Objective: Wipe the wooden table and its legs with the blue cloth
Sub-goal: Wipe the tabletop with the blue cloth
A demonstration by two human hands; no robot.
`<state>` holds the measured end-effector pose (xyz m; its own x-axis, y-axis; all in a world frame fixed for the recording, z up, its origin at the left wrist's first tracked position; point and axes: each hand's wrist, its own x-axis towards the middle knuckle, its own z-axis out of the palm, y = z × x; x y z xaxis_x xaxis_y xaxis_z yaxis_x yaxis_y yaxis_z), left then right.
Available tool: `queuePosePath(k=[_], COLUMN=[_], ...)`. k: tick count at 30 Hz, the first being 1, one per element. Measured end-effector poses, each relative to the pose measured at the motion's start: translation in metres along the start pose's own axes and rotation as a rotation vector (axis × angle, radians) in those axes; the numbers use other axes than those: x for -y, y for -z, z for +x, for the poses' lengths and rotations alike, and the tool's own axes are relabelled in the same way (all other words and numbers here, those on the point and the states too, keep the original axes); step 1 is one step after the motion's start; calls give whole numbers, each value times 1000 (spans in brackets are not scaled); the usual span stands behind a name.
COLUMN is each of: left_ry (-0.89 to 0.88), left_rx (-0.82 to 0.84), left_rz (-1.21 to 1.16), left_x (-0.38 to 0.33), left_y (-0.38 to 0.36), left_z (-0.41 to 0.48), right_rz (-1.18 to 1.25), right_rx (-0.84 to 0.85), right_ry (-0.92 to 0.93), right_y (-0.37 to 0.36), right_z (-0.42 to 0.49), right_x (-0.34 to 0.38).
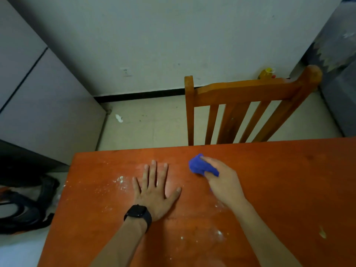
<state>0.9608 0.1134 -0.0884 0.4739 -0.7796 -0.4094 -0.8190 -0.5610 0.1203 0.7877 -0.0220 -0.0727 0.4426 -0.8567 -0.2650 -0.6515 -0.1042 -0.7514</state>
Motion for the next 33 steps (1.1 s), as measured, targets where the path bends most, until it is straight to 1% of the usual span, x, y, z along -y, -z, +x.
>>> queuePosePath(k=[1, 4, 5, 7, 9, 11, 14, 15, 16, 17, 18, 19, 20, 21, 22, 23, 24, 26, 27, 28, 30, 31, 32, 33], left_ry=[-2, -1, -2, -9, -15, -29, -109, -135, -143, -127, -92, -50, -11, 16, 28, 24, 12, -11, -14, -10, 14, 33, 50, 62], left_rx=[6, 8, 13, 29, 49, 55, 23, -14, -51, -84, -115, -147, -168, -167, -159, -154, -155, -179, -196, -210, -212, -209, -204, -199], left_rz=[5, 13, 11, 8, -9, -15, -28, -34, -31, -19, -8, -9, -14, -19, -26, -35, -42, -63, -73, -80, -67, -58, -58, -64], left_x=[-1, -2, -1, 0, 1, 2, 15, 23, 33, 45, 58, 71, 85, 98, 111, 121, 131, 146, 153, 160, 174, 182, 191, 197], left_y=[0, 1, 1, 1, 1, 1, 5, 6, 6, 4, 2, -1, -3, -4, -4, -5, -6, -6, -6, -5, -3, -2, -3, -3], left_z=[0, 0, 0, 1, 3, 3, -7, -12, -18, -25, -31, -37, -41, -43, -45, -46, -48, -51, -51, -51, -50, -49, -49, -50], right_rz=[9, -171, -233, -339, -425, -386, -282, -218, -132, -73, -94, -170, -269, -361, -425, -438, -399, -188, -114, -125, -307, -368, -386, -388], right_rx=[-73, -380, -434, -485, -478, -394, -104, -47, -78, -194, -339, -450, -497, -489, -439, -375, -288, -127, -141, -230, -430, -472, -474, -459], right_ry=[-13, -95, -143, -211, -237, -200, 14, 61, 53, 6, -74, -167, -230, -223, -160, -79, -8, 52, 42, 12, -116, -198, -254, -264], right_y=[9, 45, 55, 63, 55, 37, 4, 1, 4, 9, 14, 15, 9, -3, -19, -35, -46, -49, -44, -37, -25, -27, -36, -49], right_z=[7, 28, 31, 33, 27, 20, 9, 8, 11, 17, 23, 24, 23, 20, 18, 15, 15, 19, 23, 29, 33, 31, 29, 26], right_x=[-2, -14, -18, -27, -29, -21, -3, 0, 2, 1, 0, 3, 10, 20, 30, 39, 45, 56, 57, 58, 57, 59, 65, 73])
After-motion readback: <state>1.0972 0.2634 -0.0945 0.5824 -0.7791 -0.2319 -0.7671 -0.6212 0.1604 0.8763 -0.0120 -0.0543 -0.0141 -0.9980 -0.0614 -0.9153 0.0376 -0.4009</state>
